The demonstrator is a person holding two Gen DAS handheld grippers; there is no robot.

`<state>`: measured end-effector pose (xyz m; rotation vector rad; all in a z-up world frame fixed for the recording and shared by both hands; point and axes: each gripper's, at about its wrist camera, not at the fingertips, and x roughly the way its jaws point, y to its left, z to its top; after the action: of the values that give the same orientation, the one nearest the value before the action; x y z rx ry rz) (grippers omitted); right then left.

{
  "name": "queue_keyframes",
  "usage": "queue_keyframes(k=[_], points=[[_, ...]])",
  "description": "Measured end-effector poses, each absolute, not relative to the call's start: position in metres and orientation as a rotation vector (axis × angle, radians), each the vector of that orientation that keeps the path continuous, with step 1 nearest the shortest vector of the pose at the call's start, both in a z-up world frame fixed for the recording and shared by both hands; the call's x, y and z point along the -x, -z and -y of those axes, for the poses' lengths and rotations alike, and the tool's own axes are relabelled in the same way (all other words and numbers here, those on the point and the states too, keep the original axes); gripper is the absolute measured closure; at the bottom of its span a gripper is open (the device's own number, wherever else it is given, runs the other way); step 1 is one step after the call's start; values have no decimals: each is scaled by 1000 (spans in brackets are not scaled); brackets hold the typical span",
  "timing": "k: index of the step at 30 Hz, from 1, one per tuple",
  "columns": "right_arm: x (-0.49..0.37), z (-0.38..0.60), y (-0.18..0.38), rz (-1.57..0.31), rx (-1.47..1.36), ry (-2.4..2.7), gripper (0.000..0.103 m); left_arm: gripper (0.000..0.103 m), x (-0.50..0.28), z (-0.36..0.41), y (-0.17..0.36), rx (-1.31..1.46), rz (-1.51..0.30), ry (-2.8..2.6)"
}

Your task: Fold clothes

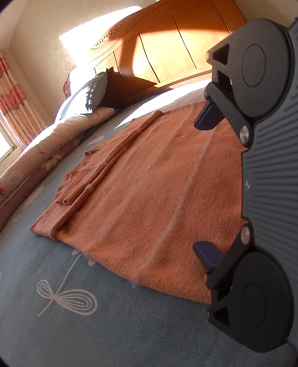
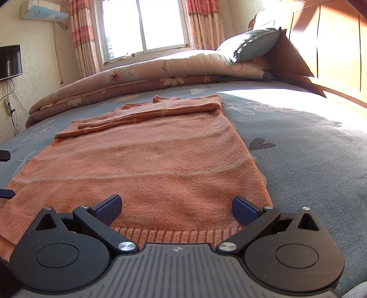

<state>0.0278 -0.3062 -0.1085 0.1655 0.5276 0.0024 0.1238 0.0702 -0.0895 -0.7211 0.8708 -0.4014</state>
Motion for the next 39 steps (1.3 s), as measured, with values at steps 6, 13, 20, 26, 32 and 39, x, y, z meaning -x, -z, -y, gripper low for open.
queue_keyframes(k=[6,13,20,26,32,39], points=[[-29,299,106,-552,-118,21,0,1,-97,-48,59,479,-810,425],[-13,333,59,-498,-334,30,0,1,-67,-8,17,143,-676,490],[8,398,31,-478,-637,32,3,1,-56,6,3,33,-634,498],[13,395,59,-544,-791,-13,14,1,-43,19,8,-82,-637,522],[-5,361,79,-639,-772,-91,26,1,-59,15,10,-42,-733,491],[-21,349,88,-688,-756,-116,30,1,-64,19,18,-4,-765,504]])
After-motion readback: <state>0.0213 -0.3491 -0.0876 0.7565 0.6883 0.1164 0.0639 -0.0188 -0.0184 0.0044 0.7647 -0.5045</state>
